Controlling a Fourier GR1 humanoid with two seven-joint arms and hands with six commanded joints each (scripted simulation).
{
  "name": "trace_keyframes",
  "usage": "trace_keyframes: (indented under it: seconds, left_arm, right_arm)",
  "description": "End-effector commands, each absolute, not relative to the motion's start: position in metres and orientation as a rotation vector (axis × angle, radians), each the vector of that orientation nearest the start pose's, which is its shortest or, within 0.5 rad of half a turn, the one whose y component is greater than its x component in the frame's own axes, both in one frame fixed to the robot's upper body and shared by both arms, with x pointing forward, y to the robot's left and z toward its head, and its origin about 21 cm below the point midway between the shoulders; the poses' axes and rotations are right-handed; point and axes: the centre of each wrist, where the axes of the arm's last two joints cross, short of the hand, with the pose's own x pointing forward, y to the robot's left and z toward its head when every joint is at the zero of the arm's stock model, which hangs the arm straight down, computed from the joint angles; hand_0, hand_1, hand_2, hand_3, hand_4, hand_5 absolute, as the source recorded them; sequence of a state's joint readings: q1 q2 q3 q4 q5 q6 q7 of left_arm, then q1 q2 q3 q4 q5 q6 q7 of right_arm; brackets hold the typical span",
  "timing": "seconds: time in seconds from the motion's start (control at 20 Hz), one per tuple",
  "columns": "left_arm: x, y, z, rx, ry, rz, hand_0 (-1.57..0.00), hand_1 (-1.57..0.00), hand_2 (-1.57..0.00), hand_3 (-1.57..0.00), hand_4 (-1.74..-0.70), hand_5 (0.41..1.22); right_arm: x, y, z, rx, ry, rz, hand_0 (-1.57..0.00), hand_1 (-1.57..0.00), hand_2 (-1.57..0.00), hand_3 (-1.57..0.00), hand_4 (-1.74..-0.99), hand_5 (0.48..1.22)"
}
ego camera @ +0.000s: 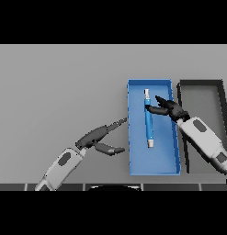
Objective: Pick up the blue pipe and place it into the blue bin.
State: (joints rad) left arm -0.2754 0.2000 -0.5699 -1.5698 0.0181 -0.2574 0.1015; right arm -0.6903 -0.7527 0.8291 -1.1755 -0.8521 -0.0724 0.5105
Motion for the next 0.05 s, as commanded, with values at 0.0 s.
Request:
trace_keyframes:
  seconds: [0.0]
  left_arm:
    - [0.2622,0.1164,0.0424,-0.444,-1.502,-0.955,0.00,0.00,0.00,0.00,-0.92,0.468]
  right_arm:
    - [0.3541,-0.2514,0.0731,-0.009,-0.836,0.540,-0.01,-0.01,-0.01,-0.01,-1.129,0.677]
